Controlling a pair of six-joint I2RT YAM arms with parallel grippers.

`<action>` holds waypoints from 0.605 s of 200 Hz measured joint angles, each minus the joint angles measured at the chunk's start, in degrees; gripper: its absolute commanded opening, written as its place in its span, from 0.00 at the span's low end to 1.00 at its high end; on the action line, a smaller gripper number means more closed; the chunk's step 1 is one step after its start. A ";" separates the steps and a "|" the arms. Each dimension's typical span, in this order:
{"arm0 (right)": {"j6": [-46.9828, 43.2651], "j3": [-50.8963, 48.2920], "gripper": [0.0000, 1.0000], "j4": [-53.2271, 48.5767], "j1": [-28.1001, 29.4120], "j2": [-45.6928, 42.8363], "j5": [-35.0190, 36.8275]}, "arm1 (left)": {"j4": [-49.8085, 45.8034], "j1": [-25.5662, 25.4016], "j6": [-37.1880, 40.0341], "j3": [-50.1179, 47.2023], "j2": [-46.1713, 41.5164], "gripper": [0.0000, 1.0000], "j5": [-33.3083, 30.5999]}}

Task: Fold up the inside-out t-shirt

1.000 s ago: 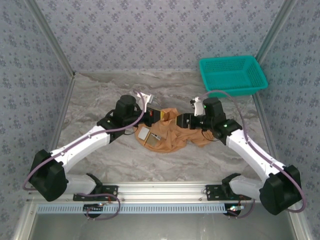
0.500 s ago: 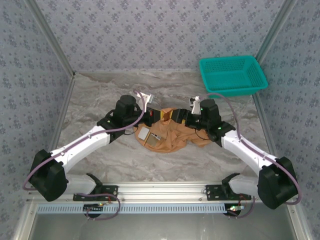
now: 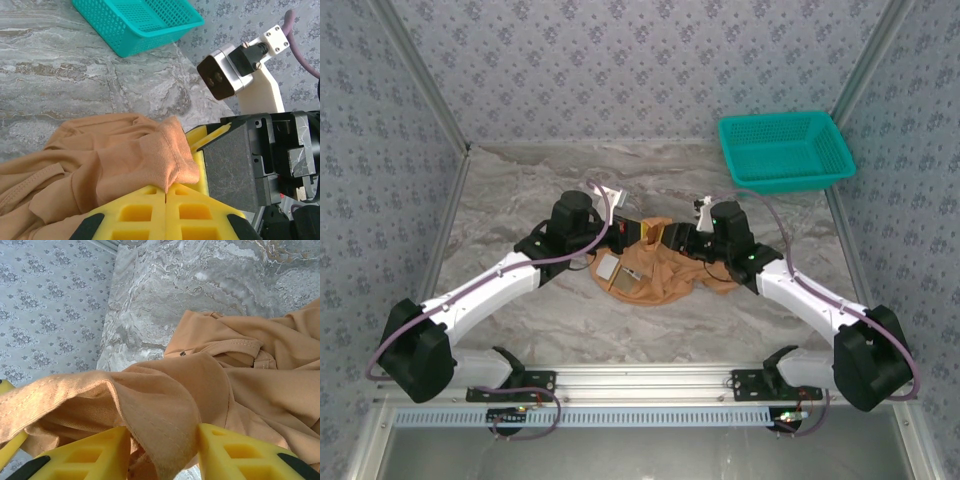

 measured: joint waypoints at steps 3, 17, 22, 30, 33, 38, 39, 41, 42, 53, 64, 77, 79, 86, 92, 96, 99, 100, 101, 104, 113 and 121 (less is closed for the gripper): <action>0.00 0.00 0.46 0.00 0.09 0.00 0.09 | 0.00 0.00 0.00 0.00 0.00 0.00 -0.07; 0.59 -0.02 0.49 0.02 0.61 0.00 0.31 | 0.00 0.00 0.00 0.00 0.00 0.00 -0.22; 0.87 -0.02 0.50 0.04 0.76 0.00 0.33 | 0.00 0.00 0.02 0.00 0.00 0.00 -0.24; 1.03 -0.02 0.49 0.04 1.03 0.00 0.46 | 0.00 -0.02 0.02 0.00 0.00 0.00 -0.24; 1.07 -0.02 0.49 0.04 1.09 0.00 0.52 | 0.00 -0.02 0.04 0.00 0.00 0.00 -0.26; 1.16 -0.02 0.46 0.07 1.27 0.00 0.59 | 0.00 -0.02 0.04 0.00 0.00 0.00 -0.35; 1.27 -0.02 0.46 0.07 1.29 0.00 0.61 | 0.00 -0.02 0.04 0.00 0.00 0.00 -0.37; 1.22 -0.02 0.45 0.07 1.33 0.00 0.66 | 0.00 -0.02 0.07 0.00 0.00 0.00 -0.42; 1.29 -0.02 0.44 0.07 1.38 0.00 0.72 | 0.00 -0.02 0.07 0.00 0.00 0.00 -0.42; 1.66 -0.02 0.35 0.07 1.55 0.00 0.83 | 0.00 -0.02 0.26 0.00 0.00 0.00 -0.44; 1.99 -0.04 0.26 0.15 1.66 0.00 1.18 | 0.00 -0.02 0.42 0.00 0.00 0.00 -0.46; 2.01 -0.07 0.17 0.04 1.68 -0.02 1.44 | 0.00 -0.04 0.44 -0.04 0.00 0.00 -0.83; 2.19 -0.07 0.16 -0.11 1.68 -0.02 1.42 | -0.02 -0.07 0.44 -0.07 0.00 0.00 -0.98; 1.92 -0.07 0.12 -0.57 1.68 -0.15 1.60 | -0.07 -0.07 0.48 -0.11 -0.02 0.00 -1.57; 1.66 -0.07 0.09 -1.36 1.62 -0.46 1.81 | -0.26 -0.07 0.59 -0.15 -0.02 0.00 -2.08; 1.01 -0.07 0.08 -1.95 1.55 -0.79 1.84 | -0.31 -0.04 0.68 -0.28 -0.11 0.00 -2.73; 0.96 -0.07 0.07 -2.64 1.46 -1.05 1.99 | -0.42 -0.04 0.72 -0.35 -0.15 0.00 -3.06; 0.85 -0.07 0.06 -2.80 1.46 -1.14 1.99 | -0.44 -0.04 0.76 -0.37 -0.17 0.00 -3.15; 0.72 -0.07 0.06 -2.89 1.44 -1.22 2.01 | -0.55 -0.04 0.83 -0.44 -0.26 0.00 -3.23; 0.04 -0.07 0.04 -3.45 1.38 -1.62 2.10 | -0.61 0.04 0.85 -0.63 -0.39 0.00 -3.63; -1.20 -0.02 0.02 -5.27 1.11 -2.86 2.25 | -0.63 0.31 0.85 -1.42 -1.11 0.00 -4.44; -3.21 0.00 0.01 -6.84 0.79 -4.39 2.19 | -0.66 0.83 0.81 -2.58 -2.05 0.00 -4.70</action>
